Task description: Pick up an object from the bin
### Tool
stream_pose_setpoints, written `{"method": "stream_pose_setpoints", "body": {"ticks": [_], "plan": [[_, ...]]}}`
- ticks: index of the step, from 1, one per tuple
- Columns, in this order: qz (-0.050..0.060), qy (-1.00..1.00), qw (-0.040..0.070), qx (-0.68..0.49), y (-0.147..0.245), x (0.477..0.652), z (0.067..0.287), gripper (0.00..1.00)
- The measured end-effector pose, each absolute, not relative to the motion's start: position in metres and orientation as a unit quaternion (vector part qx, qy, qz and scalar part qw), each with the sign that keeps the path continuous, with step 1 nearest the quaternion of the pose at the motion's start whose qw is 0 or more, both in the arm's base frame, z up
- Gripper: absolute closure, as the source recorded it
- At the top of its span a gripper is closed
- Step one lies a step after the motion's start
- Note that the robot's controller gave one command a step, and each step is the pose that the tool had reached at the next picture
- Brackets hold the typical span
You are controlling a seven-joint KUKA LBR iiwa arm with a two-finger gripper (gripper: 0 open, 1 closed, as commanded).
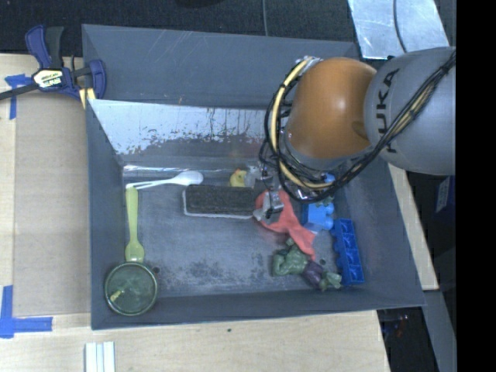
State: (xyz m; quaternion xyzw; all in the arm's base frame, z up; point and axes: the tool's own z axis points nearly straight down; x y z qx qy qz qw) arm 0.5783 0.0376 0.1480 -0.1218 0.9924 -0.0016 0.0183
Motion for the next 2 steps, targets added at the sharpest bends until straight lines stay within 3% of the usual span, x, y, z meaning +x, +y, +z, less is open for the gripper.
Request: {"method": "stream_pose_setpoints", "body": {"ticks": [1, 2], "plan": [[0.000, 0.999, 0.018, -0.041, 0.042, 0.574, 0.192, 1.00], [-0.001, 0.996, 0.021, -0.087, 0.038, 0.576, 0.138, 1.00]]}}
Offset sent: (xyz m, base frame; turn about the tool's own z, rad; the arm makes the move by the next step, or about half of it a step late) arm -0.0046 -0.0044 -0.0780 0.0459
